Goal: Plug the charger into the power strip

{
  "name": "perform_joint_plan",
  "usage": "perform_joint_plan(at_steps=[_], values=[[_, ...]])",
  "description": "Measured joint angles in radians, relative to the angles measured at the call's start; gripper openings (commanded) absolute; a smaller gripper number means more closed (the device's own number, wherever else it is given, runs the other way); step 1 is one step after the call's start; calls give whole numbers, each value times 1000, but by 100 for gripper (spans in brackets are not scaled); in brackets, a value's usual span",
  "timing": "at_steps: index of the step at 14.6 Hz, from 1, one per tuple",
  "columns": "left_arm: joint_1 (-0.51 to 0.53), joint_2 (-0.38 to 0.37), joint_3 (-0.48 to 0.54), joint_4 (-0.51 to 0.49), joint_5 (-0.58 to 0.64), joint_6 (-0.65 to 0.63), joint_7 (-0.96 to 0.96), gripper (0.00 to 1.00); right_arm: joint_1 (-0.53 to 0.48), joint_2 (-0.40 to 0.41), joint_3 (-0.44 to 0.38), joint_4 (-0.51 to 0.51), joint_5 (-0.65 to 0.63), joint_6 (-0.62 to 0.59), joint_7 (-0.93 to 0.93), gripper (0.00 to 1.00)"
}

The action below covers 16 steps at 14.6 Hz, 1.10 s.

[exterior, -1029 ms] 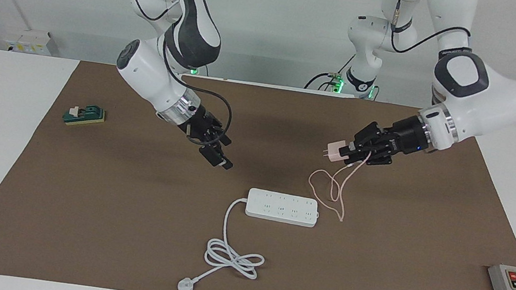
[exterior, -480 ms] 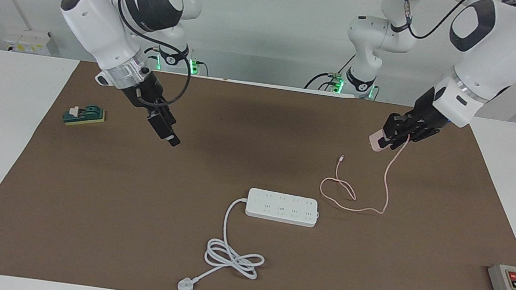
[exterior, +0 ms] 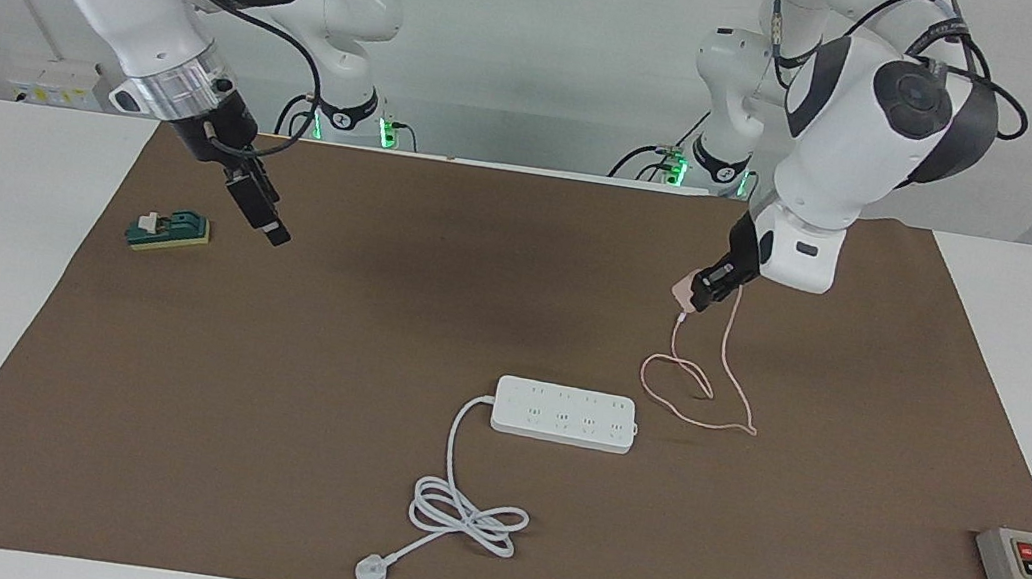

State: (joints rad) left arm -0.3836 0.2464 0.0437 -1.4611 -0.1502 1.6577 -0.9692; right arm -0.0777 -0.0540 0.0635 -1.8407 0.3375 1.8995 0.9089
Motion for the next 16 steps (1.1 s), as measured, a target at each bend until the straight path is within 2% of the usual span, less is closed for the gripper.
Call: perform_joint_plan(at_steps=[6,9,16], values=[[-16,77,4,-41,2,120,-253,0,-17,-4,0,0,-100,-15,-125,100],[-14,97,12,-47,2,158,-387,0,-16,-31,4,0,-108,-40,-143,100],[5,114,28,-99,3,260,-513,0,-7,-42,5,3,-110,-104,-145,100]])
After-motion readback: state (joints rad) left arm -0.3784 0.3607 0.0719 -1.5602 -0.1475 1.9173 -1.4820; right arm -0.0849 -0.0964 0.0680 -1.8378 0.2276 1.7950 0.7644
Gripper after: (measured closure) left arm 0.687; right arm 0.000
